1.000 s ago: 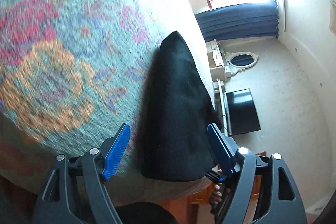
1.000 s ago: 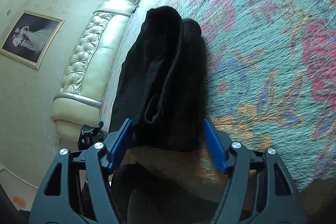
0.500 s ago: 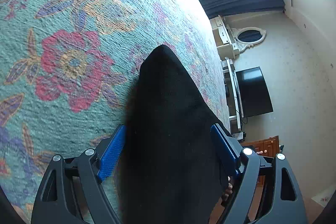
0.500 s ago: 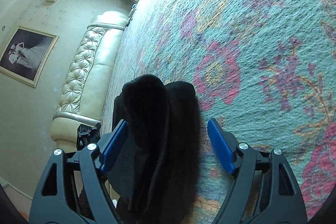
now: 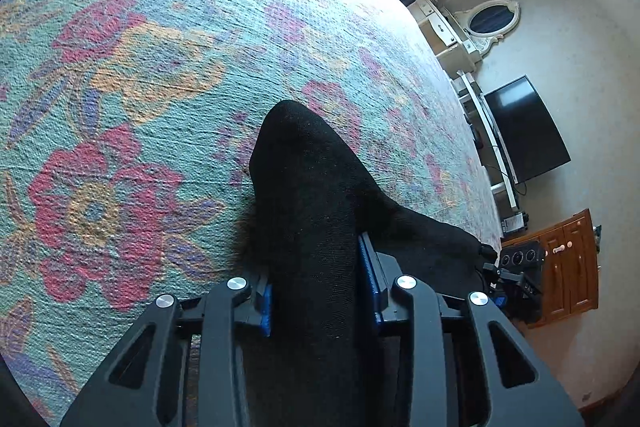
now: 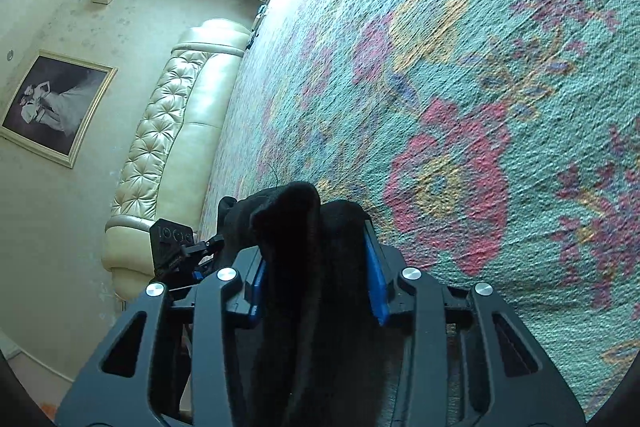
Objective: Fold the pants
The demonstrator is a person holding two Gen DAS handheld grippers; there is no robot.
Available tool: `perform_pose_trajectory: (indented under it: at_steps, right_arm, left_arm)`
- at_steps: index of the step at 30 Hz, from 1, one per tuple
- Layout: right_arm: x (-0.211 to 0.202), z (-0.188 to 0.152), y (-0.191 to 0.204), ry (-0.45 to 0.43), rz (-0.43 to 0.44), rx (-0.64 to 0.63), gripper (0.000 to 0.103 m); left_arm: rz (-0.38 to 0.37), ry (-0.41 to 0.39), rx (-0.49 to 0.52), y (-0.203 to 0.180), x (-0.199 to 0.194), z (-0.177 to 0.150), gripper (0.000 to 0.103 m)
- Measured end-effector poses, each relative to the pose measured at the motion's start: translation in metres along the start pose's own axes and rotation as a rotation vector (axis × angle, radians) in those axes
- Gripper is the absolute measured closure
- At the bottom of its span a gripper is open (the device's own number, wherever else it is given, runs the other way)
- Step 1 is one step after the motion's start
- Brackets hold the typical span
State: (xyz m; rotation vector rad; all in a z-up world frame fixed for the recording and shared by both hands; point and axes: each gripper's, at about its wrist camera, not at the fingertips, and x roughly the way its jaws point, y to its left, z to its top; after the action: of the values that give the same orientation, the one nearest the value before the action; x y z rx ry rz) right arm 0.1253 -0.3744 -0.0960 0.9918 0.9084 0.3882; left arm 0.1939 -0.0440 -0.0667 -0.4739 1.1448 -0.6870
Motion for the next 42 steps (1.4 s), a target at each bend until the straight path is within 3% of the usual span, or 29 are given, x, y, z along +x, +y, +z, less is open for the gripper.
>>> perform_pose_trajectory:
  at_steps: [10,20,30,42]
  right_arm:
    - [0.01,-0.001,0.024,-0.048,-0.038,-0.035,0.069]
    - [0.051,0.012,0.041,-0.047,-0.015,-0.038,0.069]
    - [0.102,0.044,0.062,-0.028,-0.008,-0.056,0.069]
    - [0.13,0.064,0.064,-0.023,-0.001,-0.053,0.069]
  left_arm:
    - [0.128,-0.047,0.128,-0.025,-0.001,0.008,0.079]
    - [0.2,-0.095,0.134,-0.001,-0.021,0.027,0.079]
    - [0.227,-0.131,0.094,0.027,-0.03,0.057,0.079]
    - [0.218,-0.149,0.063,0.043,-0.027,0.071,0.079]
